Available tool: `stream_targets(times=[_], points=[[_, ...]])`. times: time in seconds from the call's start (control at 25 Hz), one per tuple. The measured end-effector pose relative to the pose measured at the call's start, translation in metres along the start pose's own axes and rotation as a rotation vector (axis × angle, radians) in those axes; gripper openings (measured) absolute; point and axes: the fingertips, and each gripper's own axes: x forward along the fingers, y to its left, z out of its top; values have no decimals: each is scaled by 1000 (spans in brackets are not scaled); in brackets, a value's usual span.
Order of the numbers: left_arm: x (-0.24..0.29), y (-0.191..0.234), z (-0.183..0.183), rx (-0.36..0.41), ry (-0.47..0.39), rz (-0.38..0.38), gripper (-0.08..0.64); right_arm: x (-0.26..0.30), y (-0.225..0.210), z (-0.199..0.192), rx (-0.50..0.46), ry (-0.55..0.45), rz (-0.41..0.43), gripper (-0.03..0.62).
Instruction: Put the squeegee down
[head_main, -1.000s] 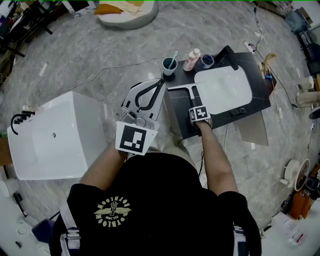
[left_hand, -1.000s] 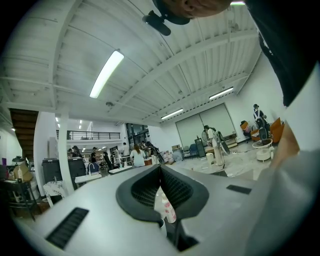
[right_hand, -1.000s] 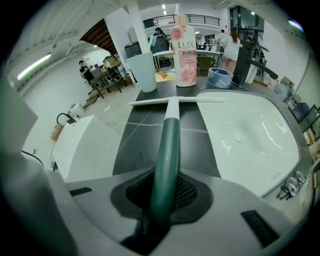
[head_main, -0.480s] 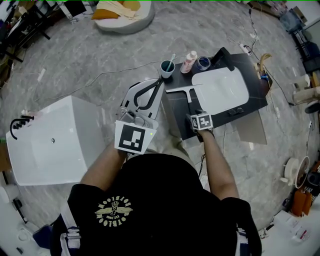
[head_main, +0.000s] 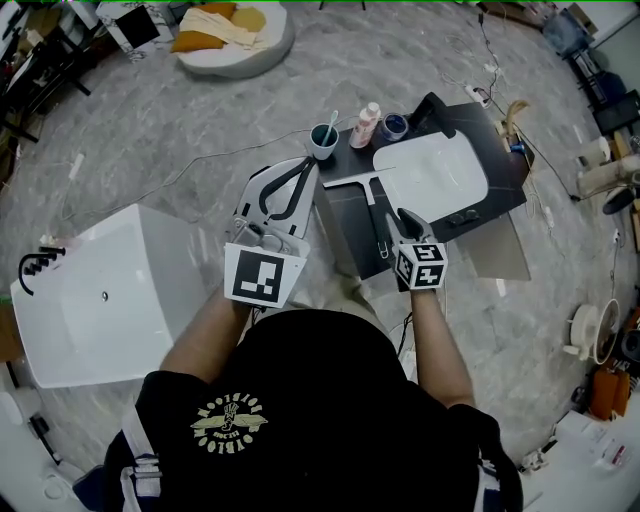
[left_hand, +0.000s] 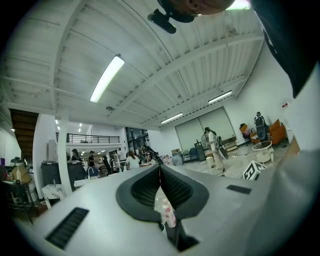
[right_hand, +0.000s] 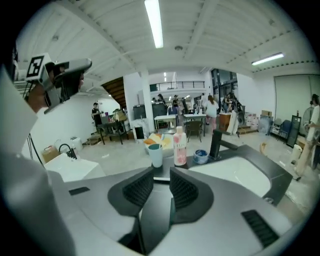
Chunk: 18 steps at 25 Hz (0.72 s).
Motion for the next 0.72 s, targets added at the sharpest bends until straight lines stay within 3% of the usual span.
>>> stream_targets(times=[0.12, 0.24, 0.4, 0.72], points=[[-2, -2, 2, 1, 2, -3, 23, -25, 3, 33, -16, -107, -22, 58], [-5, -4, 4, -11, 1, -9, 23, -48, 8, 62, -73, -173, -57, 31], [-6, -9, 4, -22, 6, -19, 23, -75, 17, 96, -165, -220, -106, 28], [-10, -21, 13, -34, -15, -44, 23, -124, 31, 139, -220, -299, -133, 28]])
